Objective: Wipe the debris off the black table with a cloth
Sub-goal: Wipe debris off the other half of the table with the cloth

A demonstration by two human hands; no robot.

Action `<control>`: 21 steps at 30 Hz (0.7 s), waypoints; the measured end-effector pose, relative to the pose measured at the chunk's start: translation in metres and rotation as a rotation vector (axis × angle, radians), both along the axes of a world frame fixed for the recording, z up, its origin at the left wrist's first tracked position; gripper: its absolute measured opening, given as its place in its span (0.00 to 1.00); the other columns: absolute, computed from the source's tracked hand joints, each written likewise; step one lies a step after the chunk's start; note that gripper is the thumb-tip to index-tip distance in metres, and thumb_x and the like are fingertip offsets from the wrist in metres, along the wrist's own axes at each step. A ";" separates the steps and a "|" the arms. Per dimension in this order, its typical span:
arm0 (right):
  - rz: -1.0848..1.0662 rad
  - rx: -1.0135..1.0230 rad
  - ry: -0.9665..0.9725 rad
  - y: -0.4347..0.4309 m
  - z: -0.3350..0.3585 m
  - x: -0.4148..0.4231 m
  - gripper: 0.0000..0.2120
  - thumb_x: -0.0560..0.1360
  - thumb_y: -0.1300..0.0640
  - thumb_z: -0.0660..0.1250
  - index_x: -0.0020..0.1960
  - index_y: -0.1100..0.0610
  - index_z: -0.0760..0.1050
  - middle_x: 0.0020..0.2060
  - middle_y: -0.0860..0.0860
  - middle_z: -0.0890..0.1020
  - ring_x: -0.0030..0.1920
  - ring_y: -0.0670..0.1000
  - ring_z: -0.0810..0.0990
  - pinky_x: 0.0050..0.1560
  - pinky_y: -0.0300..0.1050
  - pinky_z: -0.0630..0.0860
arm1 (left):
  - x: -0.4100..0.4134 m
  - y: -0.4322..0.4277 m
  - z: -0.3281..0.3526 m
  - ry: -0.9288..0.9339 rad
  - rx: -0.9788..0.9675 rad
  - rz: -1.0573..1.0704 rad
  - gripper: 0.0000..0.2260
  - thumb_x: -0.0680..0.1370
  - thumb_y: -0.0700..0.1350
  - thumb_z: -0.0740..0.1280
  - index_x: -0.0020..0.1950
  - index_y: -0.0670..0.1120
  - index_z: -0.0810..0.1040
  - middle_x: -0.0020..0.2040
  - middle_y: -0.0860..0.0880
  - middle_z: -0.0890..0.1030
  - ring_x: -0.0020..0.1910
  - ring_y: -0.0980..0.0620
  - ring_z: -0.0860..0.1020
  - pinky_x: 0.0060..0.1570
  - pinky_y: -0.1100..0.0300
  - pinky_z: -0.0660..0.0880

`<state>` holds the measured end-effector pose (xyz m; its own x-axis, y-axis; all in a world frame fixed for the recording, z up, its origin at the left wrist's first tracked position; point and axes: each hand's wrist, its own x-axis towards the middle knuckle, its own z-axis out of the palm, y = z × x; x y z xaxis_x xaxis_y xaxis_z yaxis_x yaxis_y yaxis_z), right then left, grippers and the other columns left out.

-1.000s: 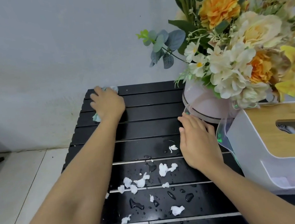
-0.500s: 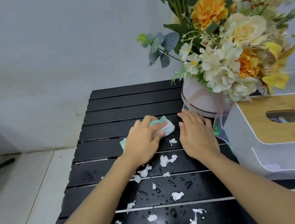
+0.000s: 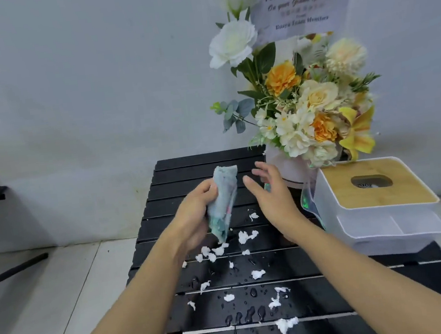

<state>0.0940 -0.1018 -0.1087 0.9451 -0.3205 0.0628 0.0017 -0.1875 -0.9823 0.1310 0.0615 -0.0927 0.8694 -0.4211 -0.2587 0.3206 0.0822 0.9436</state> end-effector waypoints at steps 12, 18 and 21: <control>0.238 0.337 0.078 0.027 0.048 -0.038 0.12 0.78 0.52 0.68 0.53 0.61 0.77 0.45 0.55 0.85 0.45 0.53 0.84 0.51 0.52 0.79 | -0.058 0.005 0.044 -0.207 -0.034 0.162 0.13 0.77 0.47 0.68 0.53 0.38 0.81 0.46 0.40 0.84 0.44 0.46 0.82 0.45 0.53 0.79; 0.245 0.361 0.085 0.017 0.065 -0.036 0.21 0.69 0.46 0.73 0.54 0.59 0.73 0.45 0.54 0.85 0.45 0.52 0.83 0.49 0.51 0.78 | -0.049 0.006 0.053 -0.255 -0.005 0.354 0.09 0.78 0.47 0.67 0.50 0.42 0.83 0.44 0.44 0.85 0.42 0.50 0.83 0.39 0.56 0.80; 0.275 0.372 0.120 0.016 0.065 -0.031 0.17 0.74 0.51 0.72 0.59 0.58 0.75 0.47 0.53 0.86 0.48 0.53 0.84 0.53 0.57 0.78 | -0.042 0.007 0.050 -0.273 0.075 0.486 0.14 0.76 0.49 0.70 0.59 0.45 0.78 0.43 0.46 0.84 0.42 0.53 0.82 0.42 0.57 0.80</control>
